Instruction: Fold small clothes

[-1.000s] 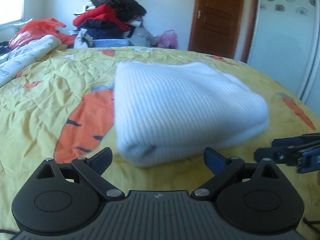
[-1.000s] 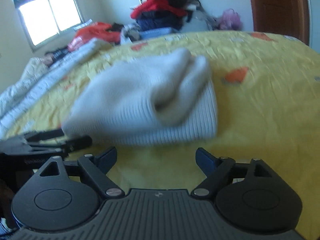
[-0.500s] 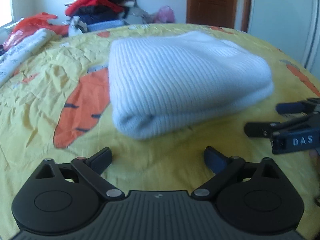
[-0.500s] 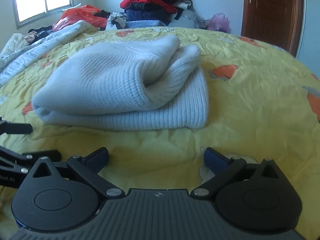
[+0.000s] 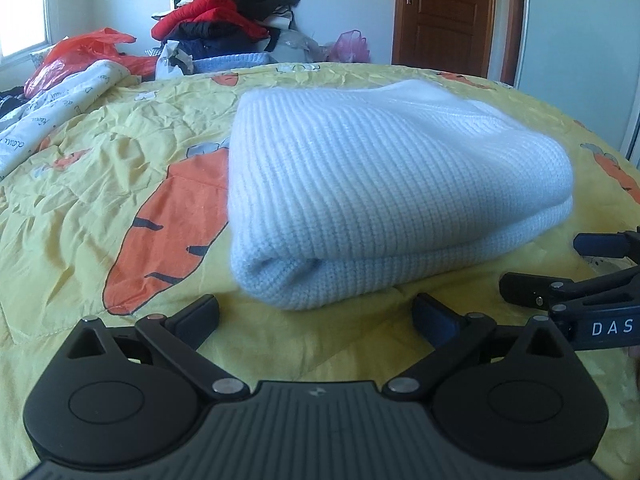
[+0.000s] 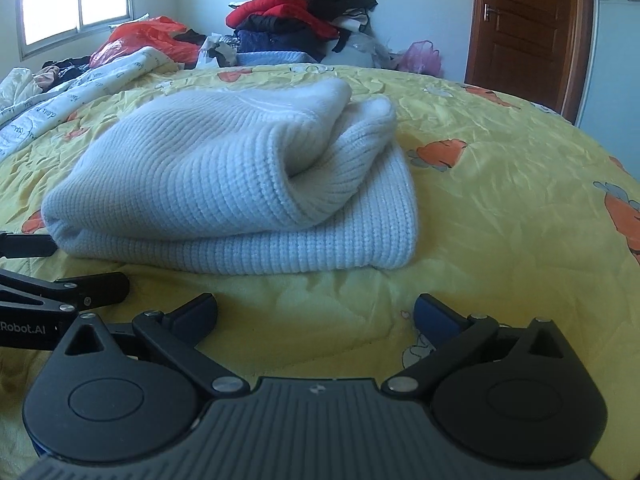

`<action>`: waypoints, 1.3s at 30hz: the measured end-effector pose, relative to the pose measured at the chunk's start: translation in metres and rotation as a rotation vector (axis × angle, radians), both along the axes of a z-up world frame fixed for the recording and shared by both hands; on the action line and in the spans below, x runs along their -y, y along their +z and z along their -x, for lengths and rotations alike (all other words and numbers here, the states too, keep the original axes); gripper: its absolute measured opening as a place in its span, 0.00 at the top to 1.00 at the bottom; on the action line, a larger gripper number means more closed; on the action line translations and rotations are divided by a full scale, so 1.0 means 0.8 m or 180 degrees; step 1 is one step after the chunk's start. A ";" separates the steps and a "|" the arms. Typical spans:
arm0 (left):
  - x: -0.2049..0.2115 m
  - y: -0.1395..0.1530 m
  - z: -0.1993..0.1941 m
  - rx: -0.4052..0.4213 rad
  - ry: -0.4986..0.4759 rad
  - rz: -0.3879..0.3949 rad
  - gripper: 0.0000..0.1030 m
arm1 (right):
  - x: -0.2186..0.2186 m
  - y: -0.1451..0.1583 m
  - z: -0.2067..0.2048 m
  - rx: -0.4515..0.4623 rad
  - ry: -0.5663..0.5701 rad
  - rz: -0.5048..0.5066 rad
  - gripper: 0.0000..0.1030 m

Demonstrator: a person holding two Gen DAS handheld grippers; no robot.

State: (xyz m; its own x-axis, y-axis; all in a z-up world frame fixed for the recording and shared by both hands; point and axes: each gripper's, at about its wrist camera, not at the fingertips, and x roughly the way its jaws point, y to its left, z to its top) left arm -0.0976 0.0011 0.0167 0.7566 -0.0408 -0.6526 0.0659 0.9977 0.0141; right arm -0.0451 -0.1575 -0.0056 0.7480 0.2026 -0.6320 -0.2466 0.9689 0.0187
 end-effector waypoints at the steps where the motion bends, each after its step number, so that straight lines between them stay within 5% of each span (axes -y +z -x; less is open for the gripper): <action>1: 0.000 0.000 0.000 -0.0001 -0.0001 0.0002 0.00 | 0.000 0.000 0.000 0.0003 -0.0002 0.0000 0.01; 39: 0.002 0.000 -0.001 -0.0009 0.0072 0.0003 0.00 | 0.000 -0.001 0.000 0.0008 -0.0002 -0.0002 0.01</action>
